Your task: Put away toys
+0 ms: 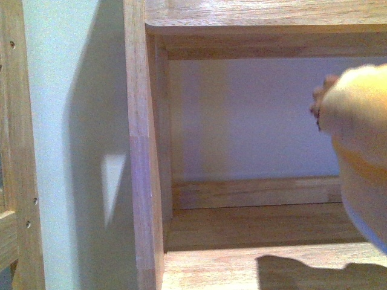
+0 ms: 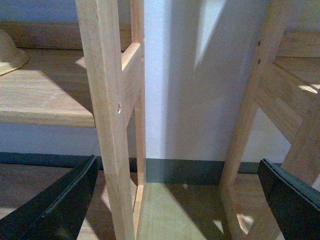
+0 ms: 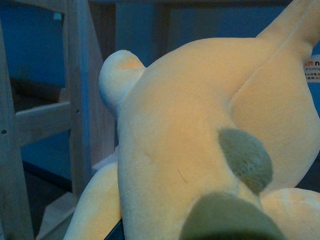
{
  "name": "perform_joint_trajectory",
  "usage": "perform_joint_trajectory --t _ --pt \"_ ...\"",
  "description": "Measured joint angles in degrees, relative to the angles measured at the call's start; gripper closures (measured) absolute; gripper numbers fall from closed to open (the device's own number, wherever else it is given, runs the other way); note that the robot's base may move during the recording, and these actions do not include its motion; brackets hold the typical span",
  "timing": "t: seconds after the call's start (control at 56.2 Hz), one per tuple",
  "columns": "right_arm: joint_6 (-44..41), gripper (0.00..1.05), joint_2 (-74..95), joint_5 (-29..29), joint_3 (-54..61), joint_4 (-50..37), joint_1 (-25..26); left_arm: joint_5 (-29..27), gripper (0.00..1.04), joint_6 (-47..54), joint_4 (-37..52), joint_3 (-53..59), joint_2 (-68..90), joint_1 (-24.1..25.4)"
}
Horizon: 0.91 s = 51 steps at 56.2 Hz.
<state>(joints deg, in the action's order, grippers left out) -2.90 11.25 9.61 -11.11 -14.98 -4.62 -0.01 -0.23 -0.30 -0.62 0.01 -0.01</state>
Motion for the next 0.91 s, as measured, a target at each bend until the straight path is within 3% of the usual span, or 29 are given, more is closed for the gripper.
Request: perform_joint_trajectory --t 0.587,0.908 --pt "-9.53 0.87 12.79 -6.16 -17.11 -7.50 -12.94 0.00 0.06 0.00 0.00 0.00 0.00 0.00" --pt "-12.68 0.87 18.05 -4.15 -26.08 -8.48 -12.50 0.00 0.06 0.00 0.00 0.00 0.00 0.00"
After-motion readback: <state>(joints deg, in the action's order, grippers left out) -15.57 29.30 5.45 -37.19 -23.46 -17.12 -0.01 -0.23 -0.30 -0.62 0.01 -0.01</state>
